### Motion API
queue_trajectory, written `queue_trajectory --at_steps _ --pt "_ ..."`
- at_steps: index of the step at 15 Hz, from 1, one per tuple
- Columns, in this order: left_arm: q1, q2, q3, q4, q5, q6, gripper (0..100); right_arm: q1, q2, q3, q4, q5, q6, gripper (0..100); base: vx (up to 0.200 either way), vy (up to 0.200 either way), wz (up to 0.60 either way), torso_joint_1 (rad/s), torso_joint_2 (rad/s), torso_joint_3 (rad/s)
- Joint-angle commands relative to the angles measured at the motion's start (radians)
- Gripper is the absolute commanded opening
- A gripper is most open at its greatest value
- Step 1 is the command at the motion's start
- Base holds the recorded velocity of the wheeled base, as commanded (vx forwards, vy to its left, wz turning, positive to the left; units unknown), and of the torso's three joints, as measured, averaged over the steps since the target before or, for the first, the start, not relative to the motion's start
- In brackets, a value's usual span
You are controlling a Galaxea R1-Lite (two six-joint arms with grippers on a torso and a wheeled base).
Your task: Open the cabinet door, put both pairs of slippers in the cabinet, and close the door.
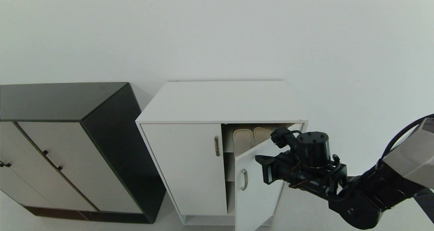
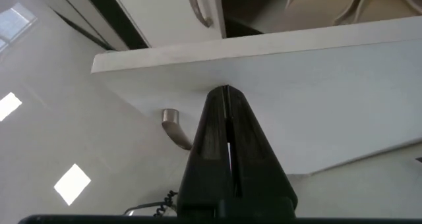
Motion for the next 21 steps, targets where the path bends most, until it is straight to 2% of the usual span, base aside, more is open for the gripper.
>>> queue_trajectory --at_steps 1,11,21 --pt "0.000 0.000 0.000 0.000 0.000 -0.001 0 -0.012 0.064 -0.053 0.000 0.000 0.004 0 0.000 0.000 0.00 0.000 0.00 0.000" --pt "0.000 0.000 0.000 0.000 0.000 0.001 0 -0.068 0.242 -0.267 0.002 0.000 0.007 0 0.000 0.000 0.00 0.000 0.00 0.000" --pt "0.000 0.000 0.000 0.000 0.000 0.001 0 -0.116 0.312 -0.385 0.036 -0.001 0.009 0 0.000 0.000 0.00 0.000 0.00 0.000"
